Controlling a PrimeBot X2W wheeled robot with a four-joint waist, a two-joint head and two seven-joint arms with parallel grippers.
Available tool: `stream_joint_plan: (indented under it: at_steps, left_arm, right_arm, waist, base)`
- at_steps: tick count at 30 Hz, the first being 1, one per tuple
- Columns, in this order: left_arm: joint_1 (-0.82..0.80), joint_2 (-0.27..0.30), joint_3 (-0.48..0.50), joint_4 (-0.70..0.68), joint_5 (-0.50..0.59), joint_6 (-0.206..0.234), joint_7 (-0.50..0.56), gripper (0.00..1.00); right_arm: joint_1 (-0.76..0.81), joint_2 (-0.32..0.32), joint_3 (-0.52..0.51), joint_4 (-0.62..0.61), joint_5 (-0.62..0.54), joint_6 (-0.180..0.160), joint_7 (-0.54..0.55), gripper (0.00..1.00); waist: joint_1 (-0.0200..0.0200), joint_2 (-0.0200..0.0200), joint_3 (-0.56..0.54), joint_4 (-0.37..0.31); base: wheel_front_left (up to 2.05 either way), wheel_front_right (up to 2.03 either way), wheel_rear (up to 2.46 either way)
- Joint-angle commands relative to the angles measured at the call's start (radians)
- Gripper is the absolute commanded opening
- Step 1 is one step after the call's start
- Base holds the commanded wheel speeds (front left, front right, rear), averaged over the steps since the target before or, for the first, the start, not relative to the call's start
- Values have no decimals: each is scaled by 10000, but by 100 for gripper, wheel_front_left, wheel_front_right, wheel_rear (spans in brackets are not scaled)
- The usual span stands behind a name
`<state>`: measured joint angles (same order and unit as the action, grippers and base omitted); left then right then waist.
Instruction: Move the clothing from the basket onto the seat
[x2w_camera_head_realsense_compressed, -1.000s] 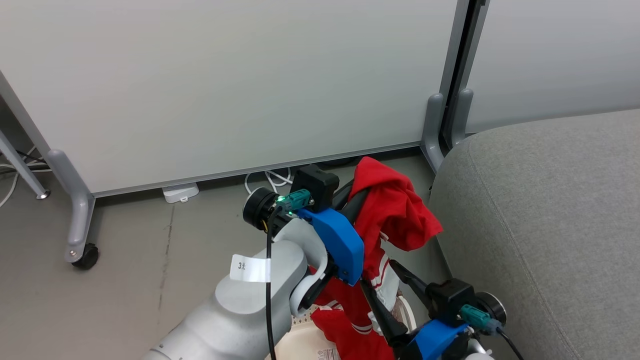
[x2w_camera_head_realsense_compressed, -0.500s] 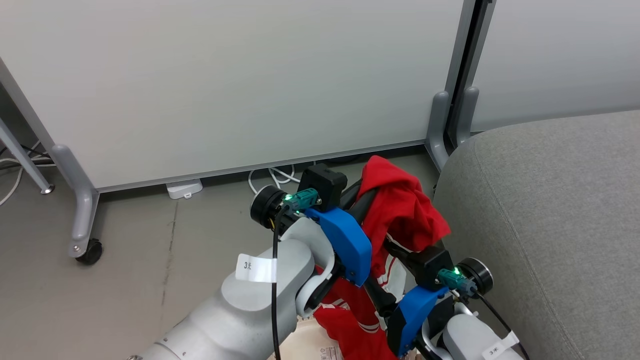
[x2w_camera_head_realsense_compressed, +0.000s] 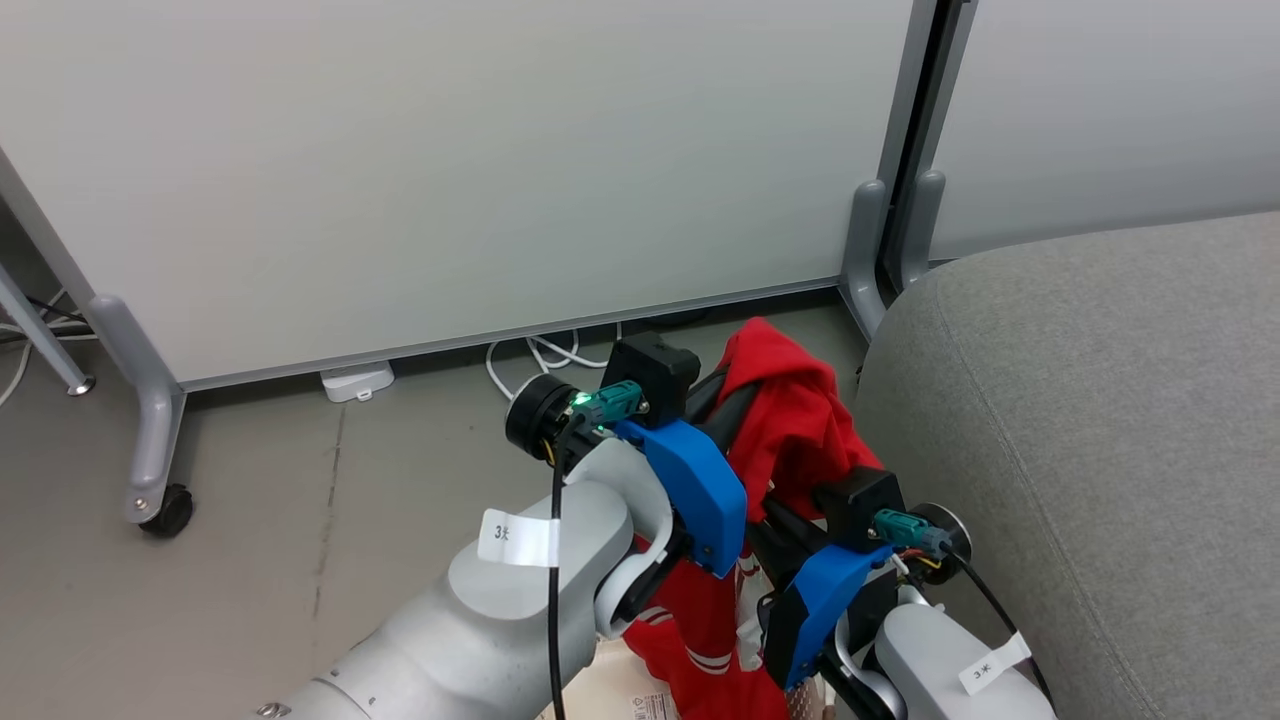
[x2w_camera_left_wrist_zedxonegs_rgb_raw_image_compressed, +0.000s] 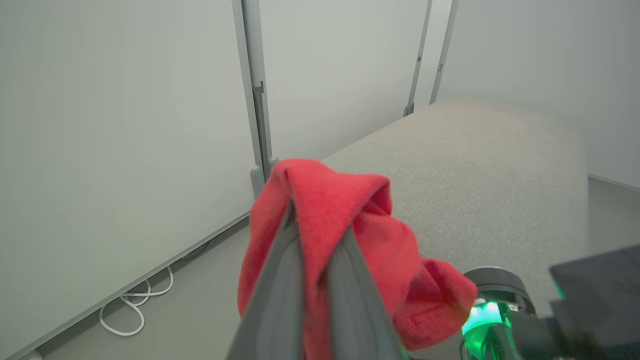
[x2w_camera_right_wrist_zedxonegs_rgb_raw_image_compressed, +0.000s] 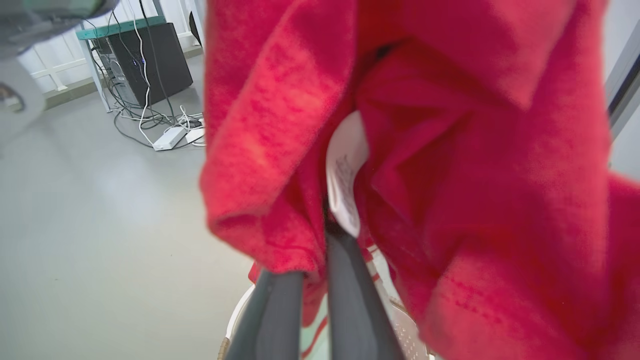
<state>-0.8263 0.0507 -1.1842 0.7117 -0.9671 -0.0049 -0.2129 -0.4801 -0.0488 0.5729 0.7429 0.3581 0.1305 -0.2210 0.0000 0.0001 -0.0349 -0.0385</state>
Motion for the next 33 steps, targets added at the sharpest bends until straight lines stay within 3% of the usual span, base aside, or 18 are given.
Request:
stream_joint_plan:
  at_steps: [1, 15, 33]
  left_arm:
    - [-111, 0, -60, 47, -53, 23, -75, 0]
    - [-41, 0, -352, 262, -443, -15, -230, 0]
    - [-238, 0, -467, 457, -806, -85, -387, 0]
  right_arm:
    - [-98, -31, 49, 44, 130, 5, -97, 0]
    - [-14, -29, 350, 231, 314, 5, -362, 0]
    - [-52, -31, 226, 331, -35, 5, -429, 0]
  waist:
    - [0, -1, -30, -65]
    - [0, -1, -247, -500]
    - [0, -1, -226, -493]
  base:
    - [0, 0, 0]
    - [0, 0, 0]
    - [0, 0, 0]
